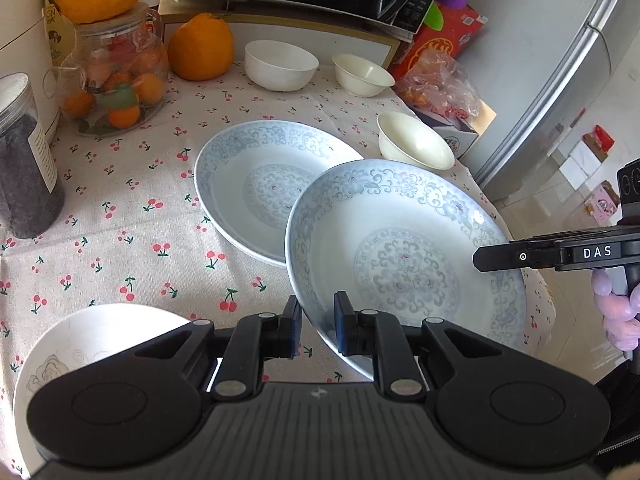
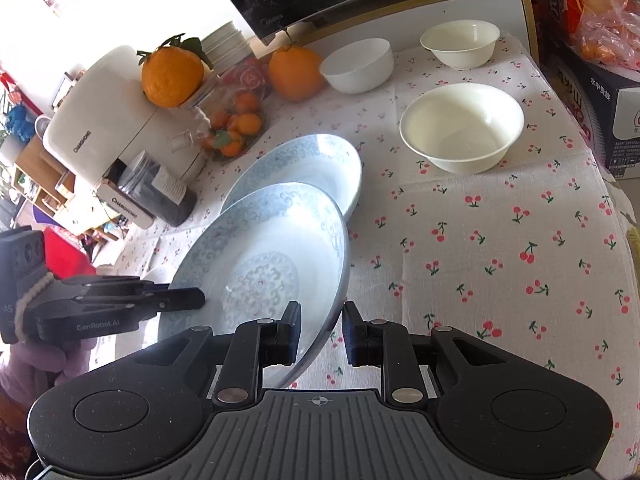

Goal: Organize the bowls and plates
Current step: 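Carry the plate with both grippers over the smaller blue-patterned plate, then lower the plate onto the smaller blue plate and open both grippers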

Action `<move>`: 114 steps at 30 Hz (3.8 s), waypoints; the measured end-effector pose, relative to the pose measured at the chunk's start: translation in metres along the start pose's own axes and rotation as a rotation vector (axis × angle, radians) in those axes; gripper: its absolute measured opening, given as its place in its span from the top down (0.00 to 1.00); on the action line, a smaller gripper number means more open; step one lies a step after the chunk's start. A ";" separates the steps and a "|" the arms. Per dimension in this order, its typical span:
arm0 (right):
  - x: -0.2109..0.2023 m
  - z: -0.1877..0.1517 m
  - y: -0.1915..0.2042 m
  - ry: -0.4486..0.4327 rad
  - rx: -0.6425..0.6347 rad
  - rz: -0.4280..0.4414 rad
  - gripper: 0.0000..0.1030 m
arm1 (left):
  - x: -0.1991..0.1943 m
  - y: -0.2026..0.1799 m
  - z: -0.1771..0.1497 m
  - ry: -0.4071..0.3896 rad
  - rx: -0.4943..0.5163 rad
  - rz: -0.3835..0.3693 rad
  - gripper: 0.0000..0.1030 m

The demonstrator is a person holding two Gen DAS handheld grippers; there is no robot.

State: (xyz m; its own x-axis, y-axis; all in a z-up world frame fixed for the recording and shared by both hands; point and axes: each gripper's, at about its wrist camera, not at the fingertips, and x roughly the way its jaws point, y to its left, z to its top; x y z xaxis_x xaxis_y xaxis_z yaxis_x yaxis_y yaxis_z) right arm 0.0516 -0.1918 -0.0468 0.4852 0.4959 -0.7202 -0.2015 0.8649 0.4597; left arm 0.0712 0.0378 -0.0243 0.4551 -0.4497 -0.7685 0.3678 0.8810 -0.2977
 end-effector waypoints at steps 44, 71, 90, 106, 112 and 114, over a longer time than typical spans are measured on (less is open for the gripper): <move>0.097 0.071 0.025 0.020 0.121 -0.206 0.78 | 0.032 0.028 0.043 -0.055 -0.113 0.286 0.86; 0.092 0.061 0.045 0.057 0.052 -0.325 0.78 | 0.040 0.010 0.043 -0.047 -0.025 0.378 0.85; 0.091 0.056 0.059 0.071 -0.040 -0.408 0.82 | 0.031 -0.006 0.034 -0.057 0.059 0.427 0.85; 0.090 0.055 0.060 0.073 -0.054 -0.411 0.84 | 0.023 -0.014 0.031 -0.064 0.040 0.450 0.86; 0.094 0.055 0.060 0.067 -0.052 -0.411 0.84 | 0.028 -0.014 0.031 -0.074 0.058 0.475 0.86; 0.096 0.056 0.058 0.062 -0.047 -0.406 0.84 | 0.029 -0.013 0.032 -0.077 0.059 0.479 0.87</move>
State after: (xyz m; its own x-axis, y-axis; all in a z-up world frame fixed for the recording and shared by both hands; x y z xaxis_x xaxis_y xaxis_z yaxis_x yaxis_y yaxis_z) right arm 0.1339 -0.0982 -0.0597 0.4813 0.1159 -0.8689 -0.0436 0.9932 0.1083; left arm 0.1055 0.0080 -0.0248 0.6423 -0.0070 -0.7664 0.1467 0.9826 0.1140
